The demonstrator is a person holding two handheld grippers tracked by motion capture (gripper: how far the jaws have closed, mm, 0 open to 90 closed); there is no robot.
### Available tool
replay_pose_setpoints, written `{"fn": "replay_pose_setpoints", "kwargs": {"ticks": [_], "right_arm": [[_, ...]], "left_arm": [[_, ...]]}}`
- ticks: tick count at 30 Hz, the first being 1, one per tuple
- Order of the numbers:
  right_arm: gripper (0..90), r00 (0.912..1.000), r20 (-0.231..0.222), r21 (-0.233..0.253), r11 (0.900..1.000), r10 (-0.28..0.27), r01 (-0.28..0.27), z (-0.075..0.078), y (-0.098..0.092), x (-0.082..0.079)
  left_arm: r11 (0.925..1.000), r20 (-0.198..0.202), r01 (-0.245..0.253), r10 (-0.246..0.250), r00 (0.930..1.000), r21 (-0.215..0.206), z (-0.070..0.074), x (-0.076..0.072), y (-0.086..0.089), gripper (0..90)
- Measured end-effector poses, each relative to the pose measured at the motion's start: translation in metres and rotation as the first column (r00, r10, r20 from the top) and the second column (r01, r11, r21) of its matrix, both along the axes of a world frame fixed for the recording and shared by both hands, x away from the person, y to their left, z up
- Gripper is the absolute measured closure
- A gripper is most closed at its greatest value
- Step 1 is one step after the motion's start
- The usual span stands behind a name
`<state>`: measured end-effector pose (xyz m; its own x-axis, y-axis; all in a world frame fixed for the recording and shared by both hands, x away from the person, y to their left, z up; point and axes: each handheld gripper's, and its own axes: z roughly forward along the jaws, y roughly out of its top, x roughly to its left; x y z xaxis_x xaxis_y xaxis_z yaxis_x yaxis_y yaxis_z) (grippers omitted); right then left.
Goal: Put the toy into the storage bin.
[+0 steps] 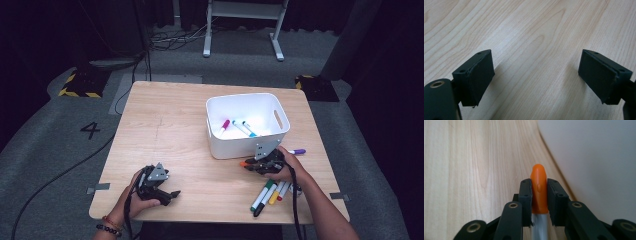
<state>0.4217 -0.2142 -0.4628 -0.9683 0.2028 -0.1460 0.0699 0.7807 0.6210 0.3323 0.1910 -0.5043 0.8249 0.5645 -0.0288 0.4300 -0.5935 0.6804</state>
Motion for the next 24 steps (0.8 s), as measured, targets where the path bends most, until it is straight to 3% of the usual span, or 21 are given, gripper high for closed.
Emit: {"fn": "replay_pose_setpoints", "kwargs": {"ticks": [5, 11, 19, 24], "right_arm": [[74.7, 0.9995, 0.031, 0.087, 0.996, 0.0, -0.003, 0.021, -0.006, -0.01], [74.7, 0.9976, 0.069, 0.195, 0.98, 0.009, -0.022, 0.045, -0.015, -0.019], [74.7, 0.9924, 0.123, 0.244, 0.969, 0.001, -0.032, 0.079, -0.021, -0.023], [74.7, 0.9894, 0.145, 0.228, 0.973, -0.011, -0.022, 0.103, -0.019, -0.025]], "left_arm": [[1.0, 0.0, 0.0, 0.0, 1.0, 0.0, 0.0, 0.0, 0.0, 13.4], [1.0, 0.0, 0.0, 0.0, 1.0, 0.0, 0.0, 0.0, 0.0, 13.4], [1.0, 0.0, 0.0, 0.0, 1.0, 0.0, 0.0, 0.0, 0.0, 13.4], [1.0, -0.001, 0.001, -0.001, 1.0, 0.001, 0.0, 0.0, 0.0, 13.4]]}}
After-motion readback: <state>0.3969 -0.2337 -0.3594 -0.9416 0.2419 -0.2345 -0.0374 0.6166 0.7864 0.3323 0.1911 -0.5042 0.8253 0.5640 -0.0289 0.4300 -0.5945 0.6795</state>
